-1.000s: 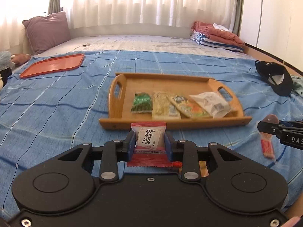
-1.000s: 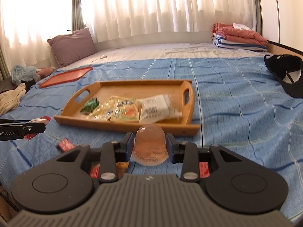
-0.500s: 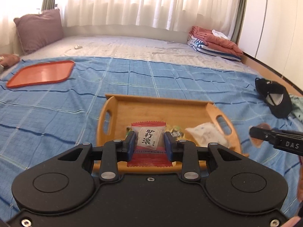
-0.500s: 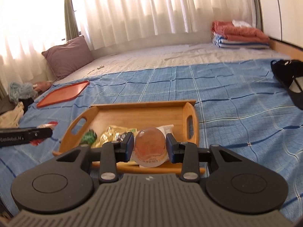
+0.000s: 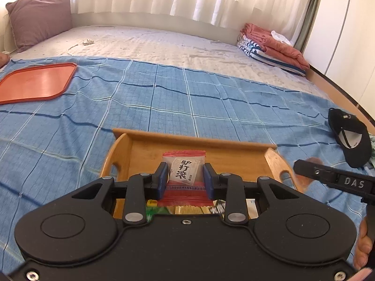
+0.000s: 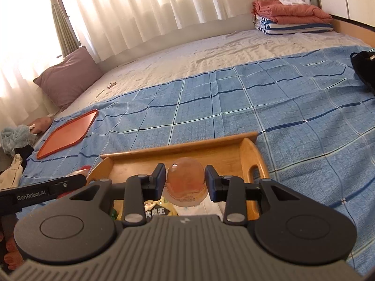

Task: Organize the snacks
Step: 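Carry the packet and jelly cup over the wooden tray with both tools, then lower both items onto the tray and open both tools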

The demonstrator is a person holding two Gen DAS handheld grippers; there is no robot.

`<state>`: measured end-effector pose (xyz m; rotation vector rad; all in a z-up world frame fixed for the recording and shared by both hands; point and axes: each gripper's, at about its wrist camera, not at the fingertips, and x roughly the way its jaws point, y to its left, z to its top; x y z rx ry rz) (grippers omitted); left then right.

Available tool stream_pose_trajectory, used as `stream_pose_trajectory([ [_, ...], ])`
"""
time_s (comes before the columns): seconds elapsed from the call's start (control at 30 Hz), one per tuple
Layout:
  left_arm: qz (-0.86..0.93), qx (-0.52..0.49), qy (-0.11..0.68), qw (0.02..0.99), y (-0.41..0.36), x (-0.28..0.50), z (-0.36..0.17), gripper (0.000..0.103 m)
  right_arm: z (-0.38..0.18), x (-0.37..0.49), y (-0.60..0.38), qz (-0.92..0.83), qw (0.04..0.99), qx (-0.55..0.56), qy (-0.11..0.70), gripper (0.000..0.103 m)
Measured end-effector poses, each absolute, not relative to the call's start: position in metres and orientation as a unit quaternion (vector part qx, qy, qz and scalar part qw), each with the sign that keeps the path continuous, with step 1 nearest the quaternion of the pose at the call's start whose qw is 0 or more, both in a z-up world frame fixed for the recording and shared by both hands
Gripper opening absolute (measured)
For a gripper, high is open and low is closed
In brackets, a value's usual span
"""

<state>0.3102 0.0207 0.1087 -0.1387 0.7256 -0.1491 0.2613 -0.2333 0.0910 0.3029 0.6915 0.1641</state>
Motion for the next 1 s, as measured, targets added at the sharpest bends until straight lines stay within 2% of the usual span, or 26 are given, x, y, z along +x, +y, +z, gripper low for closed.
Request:
stream_pose_trajectory([
  [0.4,-0.071,-0.058,0.381,0.92,0.009,0.378,0.052,0.031,0.046,0.329,-0.192,0.075,0.921,0.065,0.377,0.041],
  [0.67,-0.073,-0.042,0.403,0.912,0.008,0.4,0.017,0.031,0.017,0.346,-0.189,0.063,0.916,0.05,0.394,0.041],
  [1.0,-0.07,-0.034,0.406,0.911,0.013,0.408,0.007,0.032,0.004,0.353,-0.187,0.063,0.913,0.027,0.403,0.041],
])
